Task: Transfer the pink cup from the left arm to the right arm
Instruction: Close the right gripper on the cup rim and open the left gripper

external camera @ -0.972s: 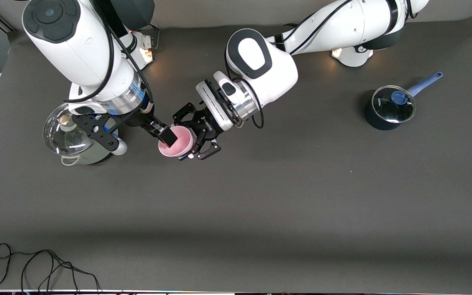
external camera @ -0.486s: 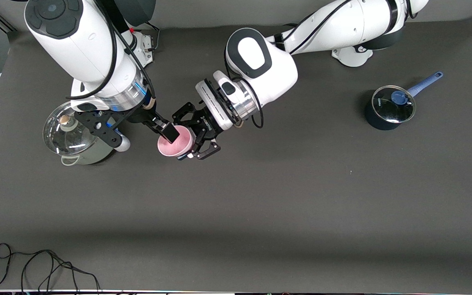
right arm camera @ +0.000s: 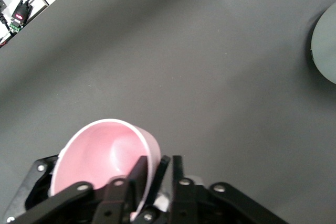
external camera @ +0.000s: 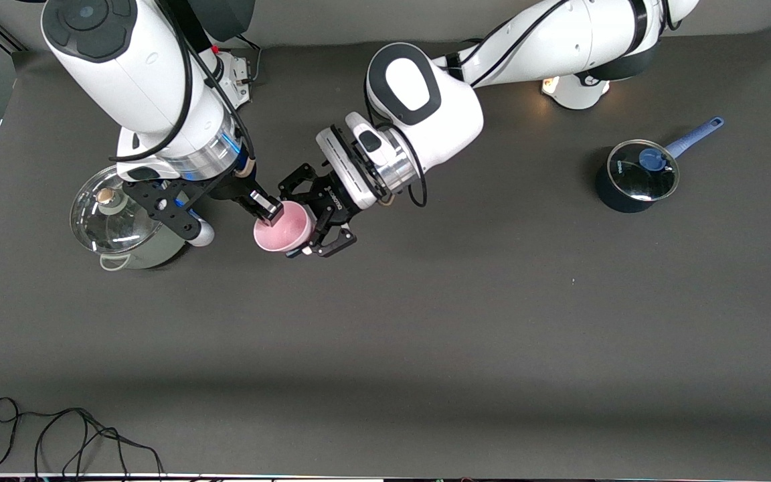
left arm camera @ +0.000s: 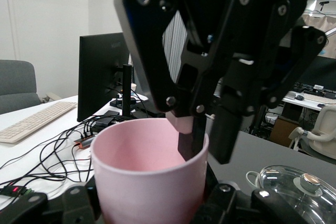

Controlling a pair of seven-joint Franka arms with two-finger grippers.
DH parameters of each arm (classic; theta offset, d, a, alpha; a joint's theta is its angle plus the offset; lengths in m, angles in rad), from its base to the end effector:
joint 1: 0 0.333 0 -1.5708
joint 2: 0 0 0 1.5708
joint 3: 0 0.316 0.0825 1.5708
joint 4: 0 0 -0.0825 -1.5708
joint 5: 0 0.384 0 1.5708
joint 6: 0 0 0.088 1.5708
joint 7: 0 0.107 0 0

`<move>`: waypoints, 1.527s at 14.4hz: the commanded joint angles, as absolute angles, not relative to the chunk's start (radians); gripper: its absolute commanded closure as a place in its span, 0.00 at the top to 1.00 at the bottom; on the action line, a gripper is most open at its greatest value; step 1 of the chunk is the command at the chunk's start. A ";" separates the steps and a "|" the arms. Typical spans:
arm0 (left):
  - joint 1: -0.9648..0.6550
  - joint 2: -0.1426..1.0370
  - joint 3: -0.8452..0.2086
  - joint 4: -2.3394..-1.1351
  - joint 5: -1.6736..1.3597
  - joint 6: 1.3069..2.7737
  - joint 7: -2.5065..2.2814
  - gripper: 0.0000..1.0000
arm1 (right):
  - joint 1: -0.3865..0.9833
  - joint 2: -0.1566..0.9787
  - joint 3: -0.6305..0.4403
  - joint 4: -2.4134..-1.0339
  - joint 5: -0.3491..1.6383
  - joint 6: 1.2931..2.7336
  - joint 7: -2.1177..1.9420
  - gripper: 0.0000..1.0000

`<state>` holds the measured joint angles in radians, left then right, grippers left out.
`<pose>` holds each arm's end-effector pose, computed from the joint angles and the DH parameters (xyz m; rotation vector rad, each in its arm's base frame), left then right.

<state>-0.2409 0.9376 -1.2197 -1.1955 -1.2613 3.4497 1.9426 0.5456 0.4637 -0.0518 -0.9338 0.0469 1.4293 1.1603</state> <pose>0.5216 -0.5401 0.4713 1.8052 -0.8632 1.3591 0.5826 0.3317 0.6223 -2.9381 0.9954 -0.0072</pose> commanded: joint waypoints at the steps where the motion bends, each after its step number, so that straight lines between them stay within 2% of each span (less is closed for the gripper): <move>1: -0.242 0.914 -1.201 -1.184 -1.269 3.467 1.927 0.00 | 0.551 0.469 -0.058 -0.908 0.057 1.385 1.183 0.00; 5: -0.232 0.894 -1.186 -1.187 -1.218 3.468 1.933 0.00 | 0.551 0.469 -0.058 -0.908 0.055 1.384 1.183 0.00; 6: -0.229 0.893 -1.184 -1.192 -1.172 3.467 1.939 0.99 | 0.551 0.469 -0.058 -0.908 0.055 1.384 1.183 0.00; 14: -0.198 0.893 -1.193 -1.216 -1.161 3.455 1.928 1.00 | 0.545 0.476 -0.064 -0.904 0.013 1.402 1.169 0.00; 19: -0.071 0.861 -1.216 -1.359 -1.158 3.424 1.934 1.00 | 0.522 0.476 -0.087 -0.904 -0.060 1.465 1.108 0.00; 22: 0.047 0.792 -1.203 -1.489 -1.122 3.285 1.951 1.00 | 0.438 0.472 -0.094 -0.904 -0.060 1.500 1.034 0.00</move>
<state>-0.0554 0.8814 -1.2121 -1.3440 -1.1397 3.3721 1.9600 0.4904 0.4773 -0.0934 -0.9148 -0.0437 1.4894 1.0955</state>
